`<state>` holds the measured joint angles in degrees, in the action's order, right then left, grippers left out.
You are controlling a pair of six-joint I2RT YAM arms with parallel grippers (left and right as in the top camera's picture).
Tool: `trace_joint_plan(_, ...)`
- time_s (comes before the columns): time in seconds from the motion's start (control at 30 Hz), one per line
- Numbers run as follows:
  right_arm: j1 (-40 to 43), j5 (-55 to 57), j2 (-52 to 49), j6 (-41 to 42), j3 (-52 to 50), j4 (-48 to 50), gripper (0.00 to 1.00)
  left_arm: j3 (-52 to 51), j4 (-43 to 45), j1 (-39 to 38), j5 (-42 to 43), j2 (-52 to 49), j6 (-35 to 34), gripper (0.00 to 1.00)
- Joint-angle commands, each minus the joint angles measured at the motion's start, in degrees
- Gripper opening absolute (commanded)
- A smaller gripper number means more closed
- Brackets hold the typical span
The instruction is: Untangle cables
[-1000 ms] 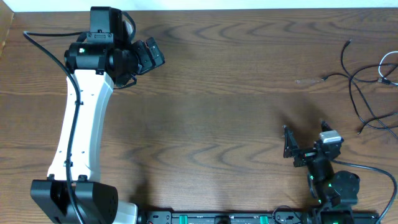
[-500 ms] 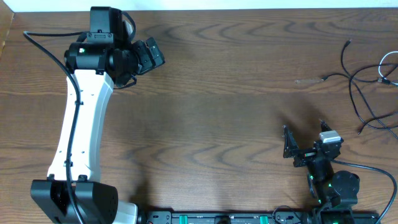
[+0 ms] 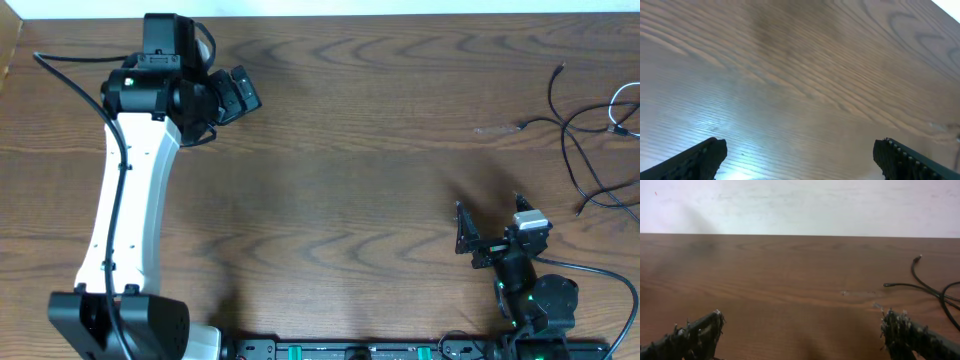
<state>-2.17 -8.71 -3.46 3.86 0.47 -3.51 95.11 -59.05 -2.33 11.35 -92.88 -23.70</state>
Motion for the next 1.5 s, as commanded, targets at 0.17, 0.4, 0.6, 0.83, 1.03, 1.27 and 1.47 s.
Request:
trace_joint_plan(0.17,-0.39,0.22,0.35,0.35,-0.15,-0.13,0.99,-14.75,20.22,-0.2,-13.55,21.0,6.64,0.99)
trace_joint_plan(0.4,-0.39,0.22,0.35,0.35,-0.15,-0.13,0.99,-41.79,44.33,1.11,-13.53,42.71,10.58,0.99)
trace_joint_plan(0.6,-0.39,0.22,0.35,0.35,-0.15,-0.13,0.99,-63.47,53.16,4.33,-13.6,61.31,10.6,0.99)
trace_joint_plan(0.83,-0.39,0.22,0.35,0.35,-0.15,-0.13,0.99,-82.01,59.6,5.92,-14.03,78.99,10.6,0.99)
trace_joint_plan(1.03,-0.39,0.2,0.35,0.35,-0.15,-0.13,0.99,-90.05,60.67,5.9,-13.97,87.84,10.34,0.99)
trace_joint_plan(1.27,-0.39,0.22,0.35,0.35,-0.15,-0.13,0.99,-93.46,58.12,5.9,-13.99,91.97,10.36,0.99)
trace_joint_plan(1.47,-0.39,0.22,0.35,0.35,-0.15,-0.13,0.99,-94.88,54.86,5.79,-13.73,92.78,10.38,1.0)
